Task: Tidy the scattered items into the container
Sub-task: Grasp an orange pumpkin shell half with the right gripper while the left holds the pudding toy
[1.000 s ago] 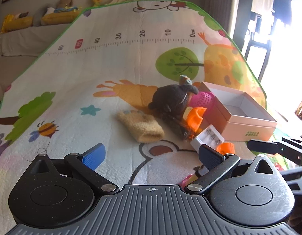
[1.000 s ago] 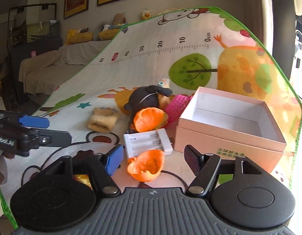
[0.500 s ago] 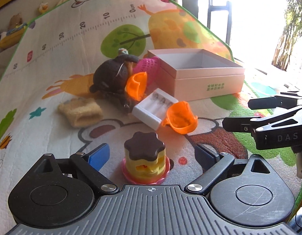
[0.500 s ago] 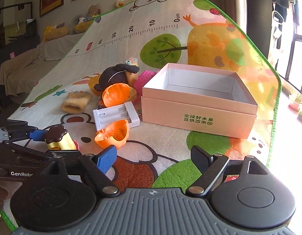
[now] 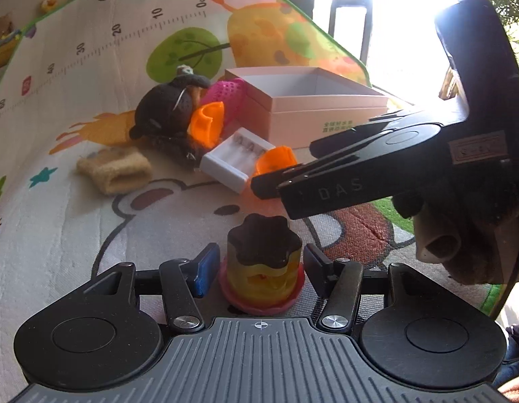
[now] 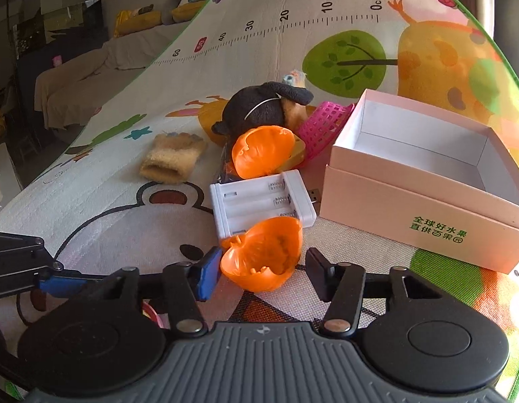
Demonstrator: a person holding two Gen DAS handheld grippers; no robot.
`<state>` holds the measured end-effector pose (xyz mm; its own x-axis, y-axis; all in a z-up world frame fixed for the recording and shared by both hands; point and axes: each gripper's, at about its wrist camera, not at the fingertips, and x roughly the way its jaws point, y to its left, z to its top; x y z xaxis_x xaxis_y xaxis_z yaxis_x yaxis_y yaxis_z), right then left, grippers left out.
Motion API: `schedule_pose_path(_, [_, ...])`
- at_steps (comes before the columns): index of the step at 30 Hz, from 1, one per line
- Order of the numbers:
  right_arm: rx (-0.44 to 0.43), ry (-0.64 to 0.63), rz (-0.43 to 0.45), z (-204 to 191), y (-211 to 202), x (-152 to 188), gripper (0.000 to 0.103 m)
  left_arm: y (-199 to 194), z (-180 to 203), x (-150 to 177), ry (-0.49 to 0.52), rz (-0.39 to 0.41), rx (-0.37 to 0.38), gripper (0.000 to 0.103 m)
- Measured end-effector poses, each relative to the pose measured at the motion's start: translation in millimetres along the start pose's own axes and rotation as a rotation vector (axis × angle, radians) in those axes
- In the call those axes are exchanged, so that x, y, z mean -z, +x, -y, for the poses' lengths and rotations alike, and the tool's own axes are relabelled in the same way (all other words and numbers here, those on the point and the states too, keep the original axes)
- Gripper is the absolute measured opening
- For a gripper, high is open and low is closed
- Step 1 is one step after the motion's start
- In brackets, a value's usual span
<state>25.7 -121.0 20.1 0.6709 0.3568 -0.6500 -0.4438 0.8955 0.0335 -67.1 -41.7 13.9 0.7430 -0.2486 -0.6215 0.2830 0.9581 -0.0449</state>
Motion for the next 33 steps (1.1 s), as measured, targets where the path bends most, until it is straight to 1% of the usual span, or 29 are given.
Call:
schedule_pose_path(5, [0.038, 0.014, 0.01, 12.6, -22.8, 15.5, 0.05, -3.2, 4.6, 2.1, 0.003, -0.006, 0.023, 0.064])
schedule_pose_path(7, [0.047, 0.009, 0.007, 15.7, -36.8, 25.0, 0.05, -3.9, 4.6, 2.1, -0.001, -0.012, 0.023, 0.072])
schedule_pose_path(8, [0.05, 0.005, 0.003, 17.1, -44.1, 30.2, 0.05, -4.7, 4.8, 2.2, 0.001, -0.013, 0.022, 0.074])
schedule_pose_path(12, [0.042, -0.005, -0.008, 17.8, -68.9, 50.5, 0.05, -8.3, 6.4, 3.7, 0.02, -0.016, 0.024, 0.075])
schedule_pose_path(14, [0.058, -0.009, -0.011, 18.3, -79.0, 60.9, 0.05, -6.9, 7.4, 3.3, 0.016, -0.023, 0.031, 0.076])
schedule_pose_path(16, [0.107, -0.029, -0.007, 18.7, -86.6, 69.9, 0.059, -5.3, 10.2, 1.4, 0.011, -0.025, 0.047, 0.077])
schedule_pose_path(19, [0.212, -0.06, 0.011, 23.3, -95.4, 79.1, 0.067, -5.6, 19.1, -1.8, 0.028, -0.015, 0.079, 0.079])
schedule_pose_path(22, [0.35, -0.083, 0.032, 30.9, -100.7, 82.9, 0.068, -6.2, 27.9, -3.6, 0.049, -0.011, 0.107, 0.081])
schedule_pose_path(23, [0.36, -0.076, 0.041, 33.2, -102.7, 82.4, 0.068, -6.6, 29.6, -3.8, 0.053, -0.01, 0.115, 0.082])
schedule_pose_path(25, [0.313, -0.03, 0.061, 39.4, -108.9, 79.2, 0.071, -7.9, 32.5, -3.8, 0.059, -0.007, 0.122, 0.085])
schedule_pose_path(26, [0.272, -0.001, 0.077, 41.2, -112.8, 76.7, 0.072, -8.3, 33.2, -3.7, 0.061, -0.007, 0.12, 0.085])
schedule_pose_path(27, [0.242, 0.008, 0.093, 40.7, -115.2, 75.1, 0.077, -8.5, 33.7, -3.6, 0.062, -0.009, 0.116, 0.086])
schedule_pose_path(28, [0.223, 0.004, 0.106, 38.8, -116.0, 74.0, 0.081, -8.7, 33.6, -3.3, 0.063, -0.011, 0.11, 0.086])
schedule_pose_path(29, [0.206, -0.012, 0.12, 34.0, -115.4, 72.7, 0.082, -8.6, 33.2, -3.0, 0.063, -0.014, 0.1, 0.087])
schedule_pose_path(33, [0.172, -0.057, 0.115, 22.3, -103.0, 66.3, 0.083, -6.1, 28.1, -1.7, 0.058, -0.031, 0.055, 0.087])
